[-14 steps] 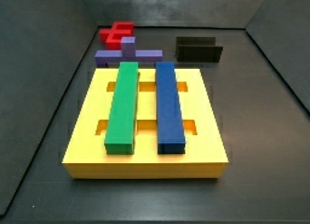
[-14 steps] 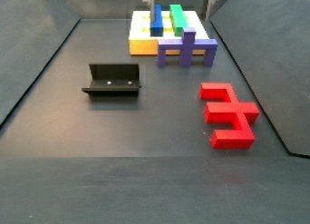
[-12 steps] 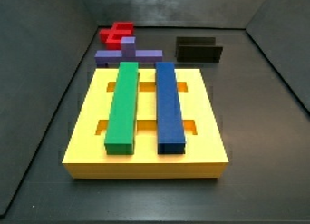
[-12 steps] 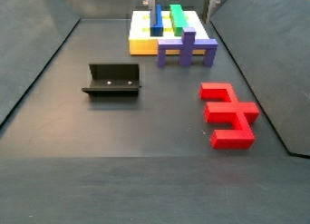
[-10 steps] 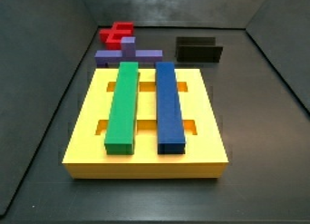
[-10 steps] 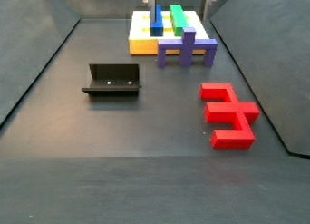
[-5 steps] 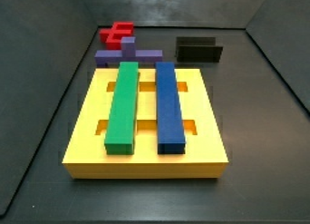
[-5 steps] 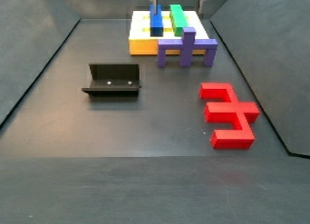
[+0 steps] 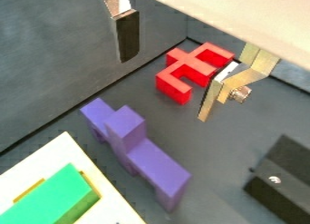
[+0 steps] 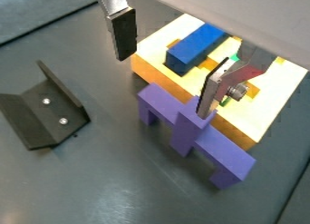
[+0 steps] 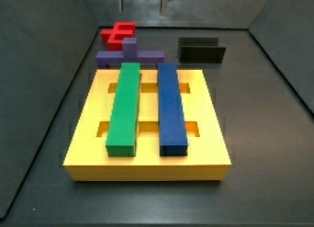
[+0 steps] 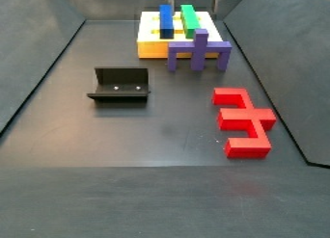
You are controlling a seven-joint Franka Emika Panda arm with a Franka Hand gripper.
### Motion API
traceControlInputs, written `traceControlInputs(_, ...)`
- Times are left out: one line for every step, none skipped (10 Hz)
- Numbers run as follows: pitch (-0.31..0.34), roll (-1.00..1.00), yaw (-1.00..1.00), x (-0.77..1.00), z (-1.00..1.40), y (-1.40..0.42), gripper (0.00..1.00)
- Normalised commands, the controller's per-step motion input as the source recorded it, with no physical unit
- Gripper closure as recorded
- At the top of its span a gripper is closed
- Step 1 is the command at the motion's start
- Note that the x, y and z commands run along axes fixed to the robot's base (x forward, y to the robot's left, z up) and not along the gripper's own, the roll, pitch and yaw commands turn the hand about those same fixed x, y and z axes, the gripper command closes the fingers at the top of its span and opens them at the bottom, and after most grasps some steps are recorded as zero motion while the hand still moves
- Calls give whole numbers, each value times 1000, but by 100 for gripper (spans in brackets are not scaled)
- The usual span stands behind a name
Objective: Pick up the purple object. Move up. Move to above the board. Insert the purple object.
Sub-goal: Pick up the purple object.
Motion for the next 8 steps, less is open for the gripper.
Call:
traceControlInputs(-140,-44,23,-291,-397,-151,0)
traceControlInputs(-129,0,80,-234,-337,-280,0)
traceControlInputs(-90,64,80,-166,-214,-423,0)
traceControlInputs(-113,90,60,-214,-183,-380,0)
traceControlInputs(-96,103,6,-160,-180,-323,0)
traceControlInputs(-73,103,0,-91,-249,-229,0)
traceControlInputs(-54,53,0,-20,-329,-71,0)
traceControlInputs(-44,50,0,0,-349,-14,0)
